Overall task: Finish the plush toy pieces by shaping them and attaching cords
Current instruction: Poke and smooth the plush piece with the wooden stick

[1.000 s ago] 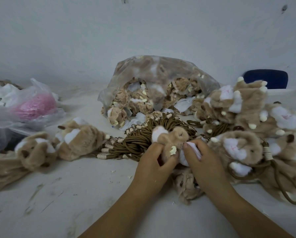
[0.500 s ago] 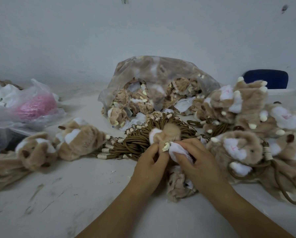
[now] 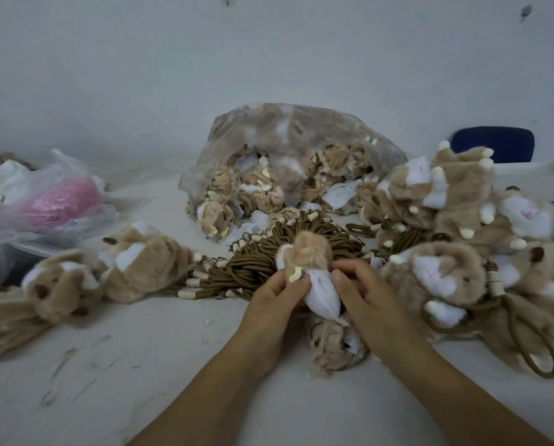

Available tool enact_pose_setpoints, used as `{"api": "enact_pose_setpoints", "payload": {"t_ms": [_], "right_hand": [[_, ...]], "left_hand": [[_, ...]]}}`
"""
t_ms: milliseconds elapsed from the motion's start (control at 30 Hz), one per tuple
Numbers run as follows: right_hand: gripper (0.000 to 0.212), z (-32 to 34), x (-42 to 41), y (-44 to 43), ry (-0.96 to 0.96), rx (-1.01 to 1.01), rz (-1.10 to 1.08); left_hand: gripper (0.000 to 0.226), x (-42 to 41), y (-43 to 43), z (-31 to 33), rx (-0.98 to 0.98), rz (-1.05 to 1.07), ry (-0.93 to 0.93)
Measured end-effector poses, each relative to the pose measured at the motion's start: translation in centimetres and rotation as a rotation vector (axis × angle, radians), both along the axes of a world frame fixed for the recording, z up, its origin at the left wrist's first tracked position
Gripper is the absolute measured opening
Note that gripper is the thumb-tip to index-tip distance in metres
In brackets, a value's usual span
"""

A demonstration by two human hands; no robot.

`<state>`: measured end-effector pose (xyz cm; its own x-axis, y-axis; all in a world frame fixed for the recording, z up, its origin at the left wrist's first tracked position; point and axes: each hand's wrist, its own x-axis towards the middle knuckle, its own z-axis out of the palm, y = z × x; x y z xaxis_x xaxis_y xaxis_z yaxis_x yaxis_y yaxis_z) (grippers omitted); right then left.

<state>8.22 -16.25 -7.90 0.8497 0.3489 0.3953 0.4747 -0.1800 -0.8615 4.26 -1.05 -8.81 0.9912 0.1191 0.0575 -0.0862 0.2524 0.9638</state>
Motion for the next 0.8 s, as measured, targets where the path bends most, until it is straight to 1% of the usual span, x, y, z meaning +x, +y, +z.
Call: {"api": "enact_pose_setpoints", "payload": {"t_ms": [67,133,200,333,367,467,500,533,600,667,733,800], "right_hand": [[0.013,-0.1,0.3,0.0,-0.028,-0.065,0.01],[0.012,0.0,0.4,0.0,-0.026,-0.076,0.041],[0.014,-0.1,0.5,0.0,-0.012,-0.085,0.073],[0.013,-0.1,0.6,0.1,0.102,-0.077,0.095],[0.014,-0.2,0.6,0.2,0.128,-0.079,0.093],[0.018,-0.3,0.5,0.1,0.187,-0.063,0.117],[0.019,-0.2,0.5,0.1,0.204,-0.052,0.131],[0.022,-0.1,0.4,0.1,0.217,-0.048,0.148],[0.025,0.0,0.1,0.1,0.243,-0.048,0.212],[0.021,0.0,-0.1,0.1,0.285,-0.025,0.285],[0.013,0.0,-0.1,0.1,0.29,-0.014,0.29],[0.007,0.0,-0.1,0.2,0.282,-0.025,0.236]], "left_hand": [[0.024,0.0,0.1,0.1,-0.023,-0.016,0.01],[0.024,-0.1,0.3,0.0,0.0,-0.01,0.008],[0.019,-0.1,0.3,0.0,0.039,-0.001,0.012],[0.012,-0.2,-0.1,0.0,0.147,0.05,0.003],[0.013,-0.2,-0.3,0.0,0.172,0.06,-0.004],[0.042,-0.2,-0.7,-0.2,0.232,0.109,-0.02],[0.046,-0.1,-0.9,-0.2,0.238,0.126,-0.023],[0.046,-0.1,-0.9,-0.1,0.23,0.148,-0.022],[0.036,0.1,-0.7,-0.1,0.178,0.189,-0.005],[0.029,0.1,-0.2,-0.1,0.138,0.19,0.024],[0.036,0.0,-0.1,0.0,0.127,0.148,0.046],[0.041,-0.3,-0.3,0.2,0.129,0.122,0.064]]}}
